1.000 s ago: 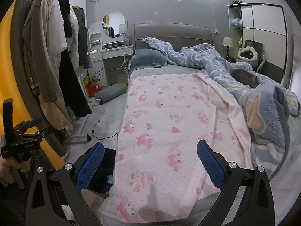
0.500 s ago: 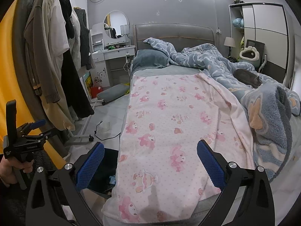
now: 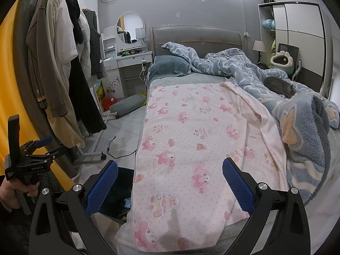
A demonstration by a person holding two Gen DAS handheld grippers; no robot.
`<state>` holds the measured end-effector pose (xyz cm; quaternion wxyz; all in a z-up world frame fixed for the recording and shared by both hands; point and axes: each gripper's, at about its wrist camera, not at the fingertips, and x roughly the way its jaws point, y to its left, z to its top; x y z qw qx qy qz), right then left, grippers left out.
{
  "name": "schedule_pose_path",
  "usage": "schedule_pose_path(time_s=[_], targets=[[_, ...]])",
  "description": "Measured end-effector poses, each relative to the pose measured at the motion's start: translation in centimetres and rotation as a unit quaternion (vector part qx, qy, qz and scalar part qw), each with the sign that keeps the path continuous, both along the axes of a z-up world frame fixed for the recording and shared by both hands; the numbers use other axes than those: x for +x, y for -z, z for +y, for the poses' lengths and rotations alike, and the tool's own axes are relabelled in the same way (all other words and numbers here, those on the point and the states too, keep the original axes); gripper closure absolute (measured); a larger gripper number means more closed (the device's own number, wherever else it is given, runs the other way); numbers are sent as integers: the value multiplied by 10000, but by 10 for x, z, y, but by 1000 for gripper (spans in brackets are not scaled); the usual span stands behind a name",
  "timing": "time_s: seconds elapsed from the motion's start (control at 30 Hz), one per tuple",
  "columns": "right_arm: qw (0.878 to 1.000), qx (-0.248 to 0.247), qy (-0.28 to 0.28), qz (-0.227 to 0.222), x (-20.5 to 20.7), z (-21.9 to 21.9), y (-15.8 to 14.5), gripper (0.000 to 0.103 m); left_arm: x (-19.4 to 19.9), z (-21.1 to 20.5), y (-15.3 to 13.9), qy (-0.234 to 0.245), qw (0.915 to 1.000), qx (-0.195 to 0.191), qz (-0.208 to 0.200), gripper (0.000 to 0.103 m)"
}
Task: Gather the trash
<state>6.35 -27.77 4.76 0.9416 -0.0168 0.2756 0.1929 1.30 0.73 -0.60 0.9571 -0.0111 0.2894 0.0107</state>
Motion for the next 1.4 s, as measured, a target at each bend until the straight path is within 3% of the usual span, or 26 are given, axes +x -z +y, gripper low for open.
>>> schedule_pose_path(time_s=[1.4], targets=[[10000, -20, -5, 14, 0, -1, -2, 3, 1, -2, 1, 10, 10000, 2, 15, 3]])
